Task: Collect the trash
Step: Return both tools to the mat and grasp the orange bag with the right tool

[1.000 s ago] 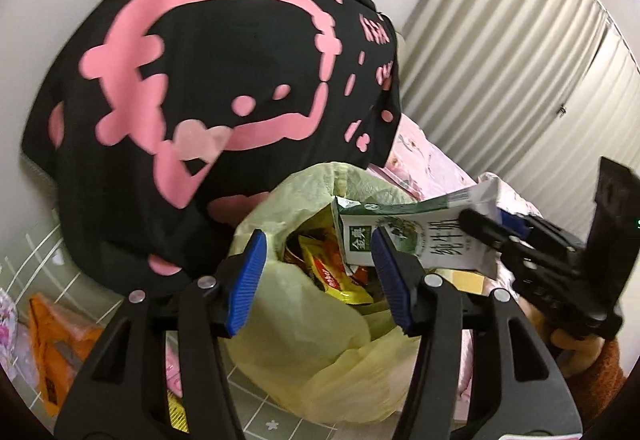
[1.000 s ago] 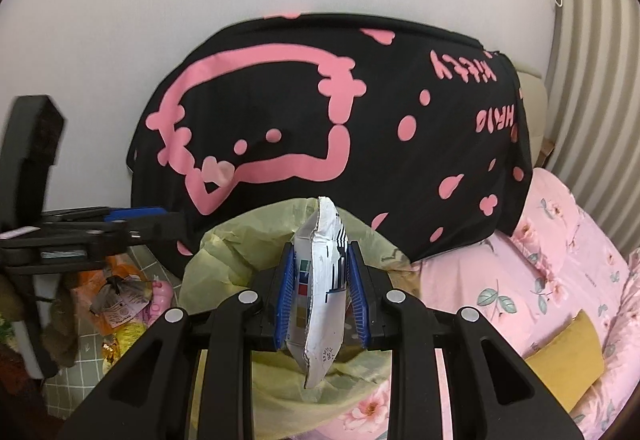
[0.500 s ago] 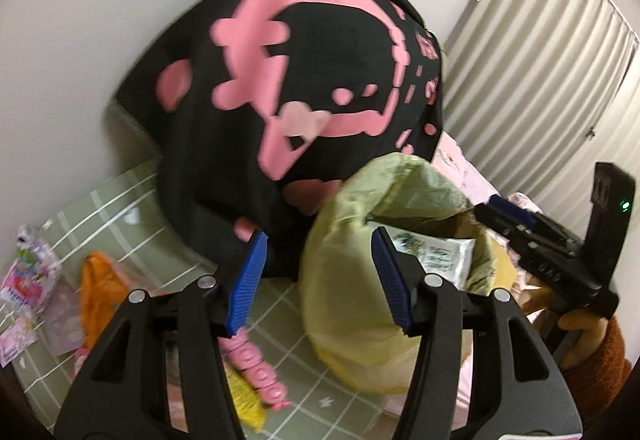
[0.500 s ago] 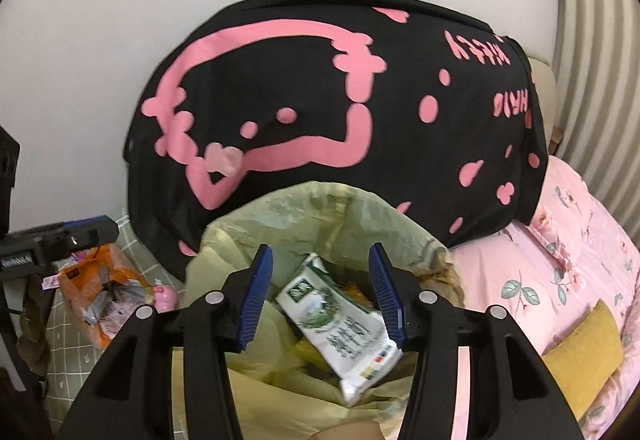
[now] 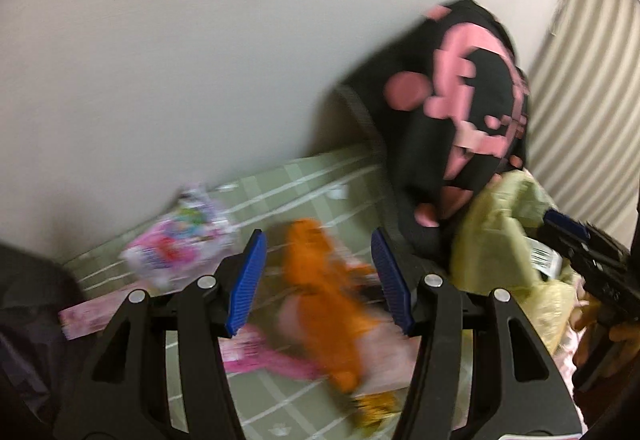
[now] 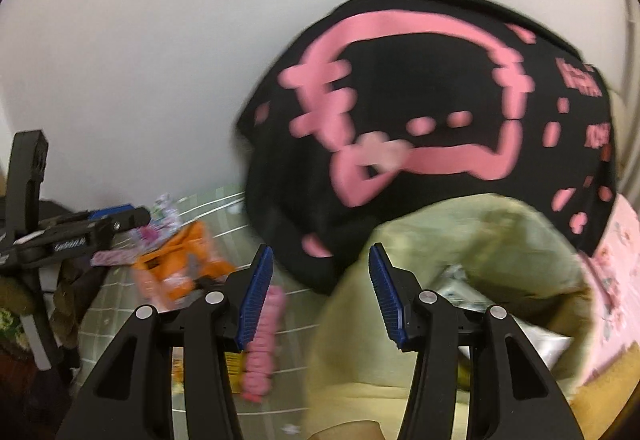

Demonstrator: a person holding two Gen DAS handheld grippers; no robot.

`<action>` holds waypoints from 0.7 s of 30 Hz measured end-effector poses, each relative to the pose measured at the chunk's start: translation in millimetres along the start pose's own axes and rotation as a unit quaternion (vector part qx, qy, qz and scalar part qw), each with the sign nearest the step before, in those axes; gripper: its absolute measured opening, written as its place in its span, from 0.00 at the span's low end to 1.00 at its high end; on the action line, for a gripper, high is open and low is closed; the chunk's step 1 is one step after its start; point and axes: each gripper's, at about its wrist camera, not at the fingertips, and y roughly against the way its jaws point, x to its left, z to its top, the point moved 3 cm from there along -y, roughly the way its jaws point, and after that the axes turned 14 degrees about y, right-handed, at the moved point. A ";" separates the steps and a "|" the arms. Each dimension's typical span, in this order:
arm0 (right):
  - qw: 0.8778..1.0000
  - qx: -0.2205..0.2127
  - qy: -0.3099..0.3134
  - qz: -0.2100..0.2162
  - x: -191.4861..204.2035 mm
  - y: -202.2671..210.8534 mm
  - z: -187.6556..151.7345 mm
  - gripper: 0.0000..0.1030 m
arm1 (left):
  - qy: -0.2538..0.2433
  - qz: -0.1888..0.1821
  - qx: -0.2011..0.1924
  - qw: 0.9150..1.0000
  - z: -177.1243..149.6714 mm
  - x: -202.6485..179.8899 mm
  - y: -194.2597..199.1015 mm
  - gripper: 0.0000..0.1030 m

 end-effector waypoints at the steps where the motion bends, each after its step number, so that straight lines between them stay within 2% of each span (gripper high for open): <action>1: 1.000 0.004 0.004 0.011 9.1 -6.8 -0.7 0.46 | 0.014 0.013 -0.003 1.000 2.6 17.2 2.9 0.50; 7: 0.998 0.025 0.016 0.060 47.8 -37.5 -7.2 0.46 | 0.080 0.064 -0.012 0.995 6.3 95.6 15.5 0.50; 10: 0.996 0.034 0.023 0.083 62.8 -51.1 -7.2 0.50 | 0.105 0.082 -0.013 0.991 2.8 122.6 15.5 0.50; 14: 0.994 0.047 0.032 0.097 75.9 -62.8 -5.0 0.51 | 0.131 0.094 0.004 0.987 -6.8 150.2 6.7 0.50; 17: 0.993 0.059 0.038 0.098 81.9 -75.9 -4.1 0.51 | 0.124 0.085 0.019 0.988 -8.0 146.8 -4.4 0.50; 21: 0.988 0.091 0.026 0.123 86.6 -102.5 -9.7 0.51 | 0.071 0.082 0.031 0.994 -1.5 132.0 -17.4 0.50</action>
